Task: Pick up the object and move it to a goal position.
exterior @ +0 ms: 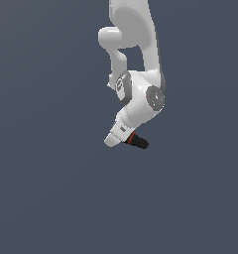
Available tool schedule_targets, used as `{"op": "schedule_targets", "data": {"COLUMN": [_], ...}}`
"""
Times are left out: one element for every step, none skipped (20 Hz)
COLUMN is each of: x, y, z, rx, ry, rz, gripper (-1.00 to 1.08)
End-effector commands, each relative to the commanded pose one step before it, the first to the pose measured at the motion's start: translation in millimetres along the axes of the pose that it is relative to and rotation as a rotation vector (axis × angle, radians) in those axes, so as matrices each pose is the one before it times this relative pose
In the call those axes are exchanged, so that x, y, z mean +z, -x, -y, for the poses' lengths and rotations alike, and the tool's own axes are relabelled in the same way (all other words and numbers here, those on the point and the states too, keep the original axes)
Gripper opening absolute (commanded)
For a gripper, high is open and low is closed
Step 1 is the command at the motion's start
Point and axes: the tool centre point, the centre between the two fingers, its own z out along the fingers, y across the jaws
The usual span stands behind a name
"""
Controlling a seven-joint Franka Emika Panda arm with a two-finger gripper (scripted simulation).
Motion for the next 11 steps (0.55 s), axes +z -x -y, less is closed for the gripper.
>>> {"op": "schedule_targets", "data": {"x": [-13.40,-3.39,-3.00,-2.69,-2.21,-1.82,-1.44,-0.97,-0.67,-0.19,-0.01], "y": [0.99,-0.05,-0.06,0.26,-0.11,-0.15,-0.19,0.06,-0.28,-0.02,-0.11], "z": [10.56,3.60,3.15,2.65,2.23,1.77,1.30,0.69,0.35,-0.23,-0.14], "rx": [0.00276,0.00000,0.00000,0.00067,0.00000,0.00000,0.00000,0.00028,0.00000,0.00025,0.00000], "ry": [0.00405,0.00000,0.00000,0.00016,0.00000,0.00000,0.00000,-0.00033,0.00000,-0.00033,0.00000], "rz": [-0.00272,0.00000,0.00000,-0.00009,0.00000,0.00000,0.00000,-0.00054,0.00000,-0.00055,0.00000], "gripper": [-1.00,-1.00,-1.00,-1.00,-1.00,-1.00,-1.00,-1.00,-1.00,-1.00,-1.00]}}
